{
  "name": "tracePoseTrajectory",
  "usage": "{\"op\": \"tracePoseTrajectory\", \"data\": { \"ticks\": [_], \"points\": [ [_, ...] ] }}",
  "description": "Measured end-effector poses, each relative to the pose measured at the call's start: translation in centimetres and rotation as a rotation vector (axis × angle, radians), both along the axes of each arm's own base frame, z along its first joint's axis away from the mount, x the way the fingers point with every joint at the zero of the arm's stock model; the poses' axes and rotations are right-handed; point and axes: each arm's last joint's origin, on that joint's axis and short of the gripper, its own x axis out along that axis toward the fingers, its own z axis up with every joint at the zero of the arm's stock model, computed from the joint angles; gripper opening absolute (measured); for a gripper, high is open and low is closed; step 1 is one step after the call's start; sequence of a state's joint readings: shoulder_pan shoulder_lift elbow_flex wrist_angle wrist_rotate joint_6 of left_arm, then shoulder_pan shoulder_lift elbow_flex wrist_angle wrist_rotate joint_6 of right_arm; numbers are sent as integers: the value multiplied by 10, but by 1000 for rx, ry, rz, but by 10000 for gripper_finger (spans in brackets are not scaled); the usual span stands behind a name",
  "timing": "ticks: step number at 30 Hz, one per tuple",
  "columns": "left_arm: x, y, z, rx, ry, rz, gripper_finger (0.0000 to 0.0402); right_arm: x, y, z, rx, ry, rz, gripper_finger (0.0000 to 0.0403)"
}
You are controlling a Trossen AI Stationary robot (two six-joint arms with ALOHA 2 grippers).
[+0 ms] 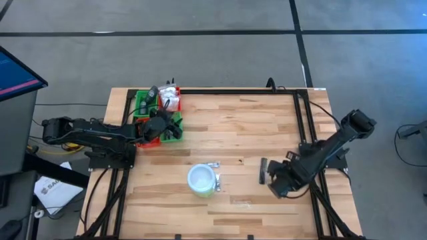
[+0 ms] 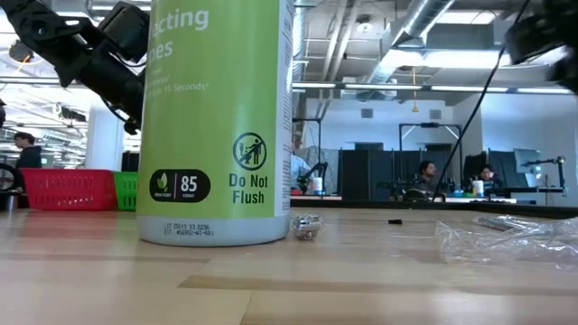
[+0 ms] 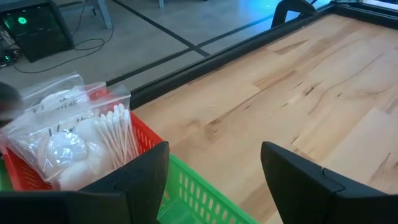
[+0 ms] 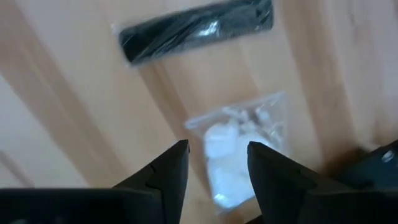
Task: Pick & Place Travel size toiletries
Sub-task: Put the white cotton pack into the top red bin
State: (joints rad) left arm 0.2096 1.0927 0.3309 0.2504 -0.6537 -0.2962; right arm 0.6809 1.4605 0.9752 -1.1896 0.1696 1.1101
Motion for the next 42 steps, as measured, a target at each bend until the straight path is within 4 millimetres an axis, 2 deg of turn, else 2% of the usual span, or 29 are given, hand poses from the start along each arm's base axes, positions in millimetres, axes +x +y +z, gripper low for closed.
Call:
{"op": "tracePoseTrajectory", "data": {
  "ticks": [5,13,27,35,42],
  "points": [
    [0,0,0,1,-5,0,246,-12,14,0,4,-25,-48,175],
    [0,0,1,-3,-12,3,246,-22,23,0,-10,-46,-47,195],
    [0,0,0,-3,-12,3,246,-35,7,-39,-58,18,-26,172],
    [0,0,1,-3,-13,3,246,-35,7,-54,-10,-18,4,167],
    [0,0,1,-3,-16,2,246,-40,-8,-68,-50,19,-20,167]
  ]
}}
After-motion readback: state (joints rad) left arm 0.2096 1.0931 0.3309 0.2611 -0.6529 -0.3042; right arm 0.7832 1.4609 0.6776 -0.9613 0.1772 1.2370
